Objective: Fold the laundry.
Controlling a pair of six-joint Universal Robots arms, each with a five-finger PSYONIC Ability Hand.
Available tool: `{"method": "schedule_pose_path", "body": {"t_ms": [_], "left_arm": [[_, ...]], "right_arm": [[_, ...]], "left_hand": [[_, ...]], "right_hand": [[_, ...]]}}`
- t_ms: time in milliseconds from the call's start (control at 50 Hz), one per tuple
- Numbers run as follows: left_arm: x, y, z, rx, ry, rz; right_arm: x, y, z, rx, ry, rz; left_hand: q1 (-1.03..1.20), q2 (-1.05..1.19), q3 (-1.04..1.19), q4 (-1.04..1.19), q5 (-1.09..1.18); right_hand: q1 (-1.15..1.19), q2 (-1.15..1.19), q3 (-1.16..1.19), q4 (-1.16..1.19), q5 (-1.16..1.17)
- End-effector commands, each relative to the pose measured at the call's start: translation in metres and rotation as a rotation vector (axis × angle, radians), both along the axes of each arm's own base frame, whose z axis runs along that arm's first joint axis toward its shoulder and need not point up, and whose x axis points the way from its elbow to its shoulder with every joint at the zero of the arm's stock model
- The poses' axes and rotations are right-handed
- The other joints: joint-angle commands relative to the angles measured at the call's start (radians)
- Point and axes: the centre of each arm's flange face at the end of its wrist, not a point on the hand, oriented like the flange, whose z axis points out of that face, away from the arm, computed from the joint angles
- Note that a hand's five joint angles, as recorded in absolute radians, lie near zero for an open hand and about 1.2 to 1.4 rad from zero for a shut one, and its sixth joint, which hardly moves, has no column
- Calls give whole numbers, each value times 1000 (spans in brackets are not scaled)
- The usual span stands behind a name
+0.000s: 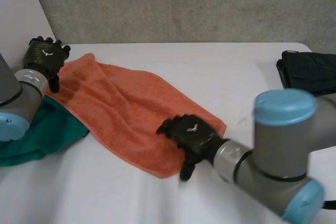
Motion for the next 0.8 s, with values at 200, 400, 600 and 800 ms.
{"method": "schedule_pose_path", "body": {"t_ms": [200, 400, 600, 800], "left_arm": [[17, -29, -33, 161, 26, -111], [13, -25, -33, 165, 23, -95], [-16, 12, 24, 81, 116, -145], [-38, 85, 74, 28, 240, -236]], "right_arm": [[32, -4, -47, -129, 100, 15], [34, -12, -35, -184, 53, -7], [-5, -47, 4, -246, 53, -158], [-79, -73, 73, -416, 164, -295]], "left_hand": [[807, 792, 787, 795, 776], [1208, 1193, 1187, 1195, 1177], [1208, 1193, 1187, 1195, 1177], [49, 34, 29, 37, 18]], "right_hand": [[507, 488, 498, 476, 474], [1197, 1178, 1188, 1166, 1164], [1197, 1178, 1188, 1166, 1164], [1197, 1178, 1188, 1166, 1164]]}}
